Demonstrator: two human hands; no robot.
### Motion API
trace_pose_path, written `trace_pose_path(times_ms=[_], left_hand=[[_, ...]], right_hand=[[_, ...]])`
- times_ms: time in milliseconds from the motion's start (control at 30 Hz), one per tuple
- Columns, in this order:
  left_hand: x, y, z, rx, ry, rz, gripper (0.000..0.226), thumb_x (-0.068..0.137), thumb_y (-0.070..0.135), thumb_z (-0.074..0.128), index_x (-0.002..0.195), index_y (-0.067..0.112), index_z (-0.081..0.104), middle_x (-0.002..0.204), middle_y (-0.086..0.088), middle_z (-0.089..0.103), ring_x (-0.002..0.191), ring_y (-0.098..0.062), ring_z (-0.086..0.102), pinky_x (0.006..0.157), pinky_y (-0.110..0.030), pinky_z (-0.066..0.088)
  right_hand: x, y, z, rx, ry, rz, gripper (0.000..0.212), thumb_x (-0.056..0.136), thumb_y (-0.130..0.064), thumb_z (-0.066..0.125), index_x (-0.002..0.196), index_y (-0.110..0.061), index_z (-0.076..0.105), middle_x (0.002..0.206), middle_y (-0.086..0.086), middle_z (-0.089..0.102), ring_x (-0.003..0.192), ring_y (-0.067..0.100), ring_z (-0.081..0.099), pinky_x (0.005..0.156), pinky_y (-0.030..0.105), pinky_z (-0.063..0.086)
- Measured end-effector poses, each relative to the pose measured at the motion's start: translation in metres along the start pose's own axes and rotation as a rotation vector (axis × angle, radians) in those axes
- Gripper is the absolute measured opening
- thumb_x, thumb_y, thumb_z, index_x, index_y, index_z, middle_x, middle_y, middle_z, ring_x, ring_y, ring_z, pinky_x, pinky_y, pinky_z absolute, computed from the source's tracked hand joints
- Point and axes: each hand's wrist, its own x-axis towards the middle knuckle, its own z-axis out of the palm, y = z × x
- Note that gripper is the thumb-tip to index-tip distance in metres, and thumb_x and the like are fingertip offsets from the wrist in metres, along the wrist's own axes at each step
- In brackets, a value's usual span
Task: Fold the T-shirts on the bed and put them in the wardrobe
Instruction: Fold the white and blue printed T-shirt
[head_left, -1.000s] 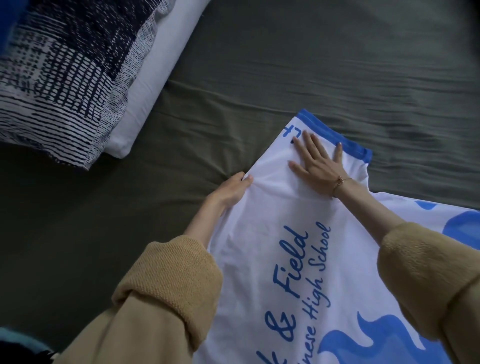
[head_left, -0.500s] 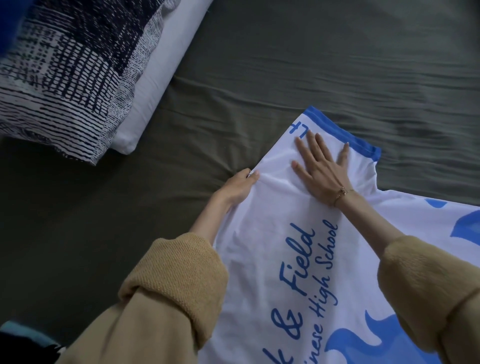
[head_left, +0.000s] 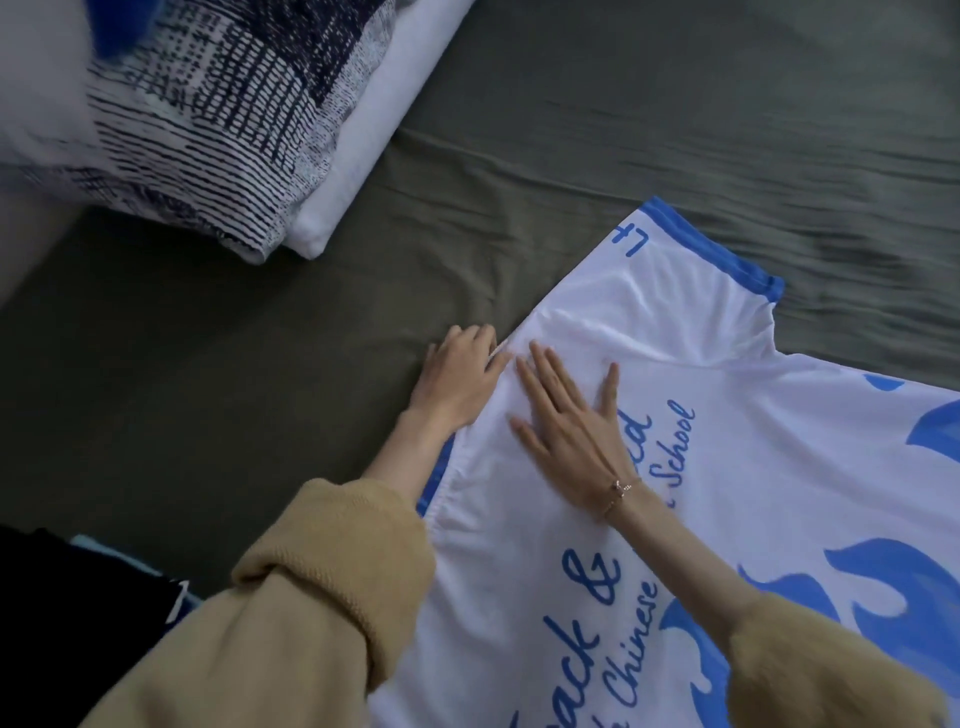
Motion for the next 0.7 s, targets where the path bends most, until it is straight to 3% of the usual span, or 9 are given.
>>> trace_pose_path(times_ms=[100, 300, 500, 633, 700], left_hand=[[-0.003, -0.005, 0.005, 0.089, 0.023, 0.014, 0.032, 0.102, 0.033, 0.031, 0.093, 0.008, 0.049, 0.106, -0.013, 0.059, 0.103, -0.03, 0.048, 0.084, -0.04, 0.034], [-0.008, -0.003, 0.004, 0.064, 0.097, 0.004, 0.033, 0.102, 0.032, 0.036, 0.101, 0.003, 0.051, 0.101, -0.018, 0.06, 0.101, -0.034, 0.051, 0.083, -0.043, 0.037], [-0.06, -0.008, 0.005, 0.205, 0.132, -0.185, 0.038, 0.098, 0.04, 0.032, 0.11, 0.009, 0.051, 0.114, -0.011, 0.051, 0.112, -0.029, 0.046, 0.084, -0.042, 0.04], [-0.073, -0.008, -0.002, 0.218, 0.112, -0.269, 0.041, 0.1, 0.044, 0.028, 0.115, 0.011, 0.048, 0.12, -0.009, 0.049, 0.117, -0.026, 0.043, 0.087, -0.042, 0.038], [-0.09, -0.005, -0.003, 0.18, 0.164, -0.298, 0.044, 0.099, 0.04, 0.025, 0.12, 0.011, 0.05, 0.122, -0.008, 0.052, 0.117, -0.027, 0.047, 0.09, -0.045, 0.039]], right_hand=[[-0.001, -0.01, 0.005, -0.035, -0.021, 0.021, 0.065, 0.096, -0.05, 0.009, 0.148, -0.014, 0.023, 0.155, 0.004, 0.021, 0.143, 0.018, 0.014, 0.109, 0.055, -0.01], [0.005, -0.022, 0.003, -0.054, -0.038, 0.052, 0.072, 0.087, -0.054, -0.005, 0.15, -0.021, 0.0, 0.157, -0.001, -0.005, 0.14, 0.01, -0.015, 0.107, 0.055, -0.022], [-0.018, -0.046, 0.014, -0.042, 0.026, 0.011, 0.066, 0.095, -0.05, 0.009, 0.149, -0.014, 0.02, 0.157, 0.004, 0.014, 0.142, 0.013, 0.004, 0.108, 0.056, -0.015], [-0.029, -0.056, 0.008, -0.029, 0.033, 0.035, 0.068, 0.092, -0.052, 0.003, 0.15, -0.016, 0.005, 0.158, 0.0, 0.0, 0.143, 0.011, -0.006, 0.105, 0.053, -0.025], [-0.043, -0.063, 0.006, -0.018, 0.087, 0.026, 0.065, 0.094, -0.049, 0.008, 0.149, -0.014, 0.009, 0.157, 0.002, 0.007, 0.145, 0.014, 0.003, 0.106, 0.052, -0.021]])
